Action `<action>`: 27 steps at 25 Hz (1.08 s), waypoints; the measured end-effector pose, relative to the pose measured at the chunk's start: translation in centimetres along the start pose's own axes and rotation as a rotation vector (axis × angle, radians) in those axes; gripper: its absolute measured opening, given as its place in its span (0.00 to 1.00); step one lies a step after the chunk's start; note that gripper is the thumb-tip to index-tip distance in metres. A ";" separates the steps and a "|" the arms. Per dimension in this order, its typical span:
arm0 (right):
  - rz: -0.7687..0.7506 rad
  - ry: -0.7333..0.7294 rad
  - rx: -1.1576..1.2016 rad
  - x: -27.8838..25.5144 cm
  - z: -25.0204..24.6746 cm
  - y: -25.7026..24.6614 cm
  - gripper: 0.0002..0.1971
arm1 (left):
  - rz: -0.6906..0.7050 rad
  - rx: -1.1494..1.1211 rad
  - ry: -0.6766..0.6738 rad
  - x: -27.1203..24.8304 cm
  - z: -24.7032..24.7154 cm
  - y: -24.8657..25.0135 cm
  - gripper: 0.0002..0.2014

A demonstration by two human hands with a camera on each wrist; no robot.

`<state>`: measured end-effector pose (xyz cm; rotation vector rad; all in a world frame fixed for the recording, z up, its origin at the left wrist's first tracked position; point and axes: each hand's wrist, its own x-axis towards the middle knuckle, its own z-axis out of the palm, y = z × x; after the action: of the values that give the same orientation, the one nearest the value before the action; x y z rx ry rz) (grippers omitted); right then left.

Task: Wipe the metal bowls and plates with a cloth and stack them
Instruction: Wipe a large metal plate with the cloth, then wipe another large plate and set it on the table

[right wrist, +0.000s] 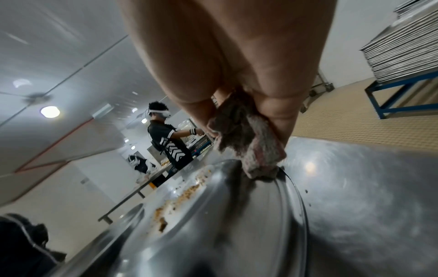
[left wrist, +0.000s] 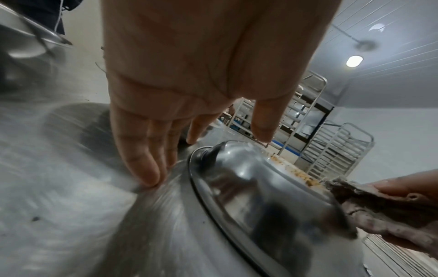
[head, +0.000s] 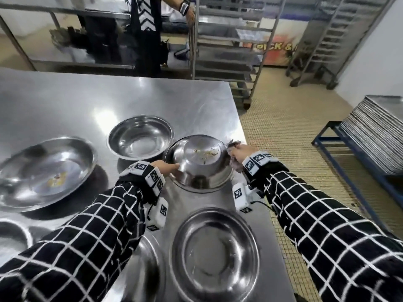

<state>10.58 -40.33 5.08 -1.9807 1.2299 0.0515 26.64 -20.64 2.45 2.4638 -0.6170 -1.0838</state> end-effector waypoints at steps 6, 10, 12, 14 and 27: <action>-0.064 -0.003 -0.116 4.2 1.8 0.9 0.20 | -0.089 -0.109 0.162 3.7 1.4 0.4 0.29; -0.034 0.047 -0.165 5.8 2.6 2.4 0.25 | -0.115 -0.333 0.156 5.3 2.3 -0.4 0.34; -0.030 0.044 -0.172 6.1 2.6 2.9 0.23 | -0.118 -0.438 0.160 6.1 2.6 -0.8 0.41; -0.024 0.040 -0.167 6.2 2.5 3.6 0.22 | -0.106 -0.521 0.155 5.9 2.9 -0.8 0.46; -0.107 0.068 0.115 0.9 0.8 6.2 0.20 | -0.036 -0.963 -0.094 4.1 3.4 0.4 0.46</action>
<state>6.55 -41.89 0.44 -1.9581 1.1418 -0.1375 26.51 -23.68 -1.97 1.5923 -0.0219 -1.1464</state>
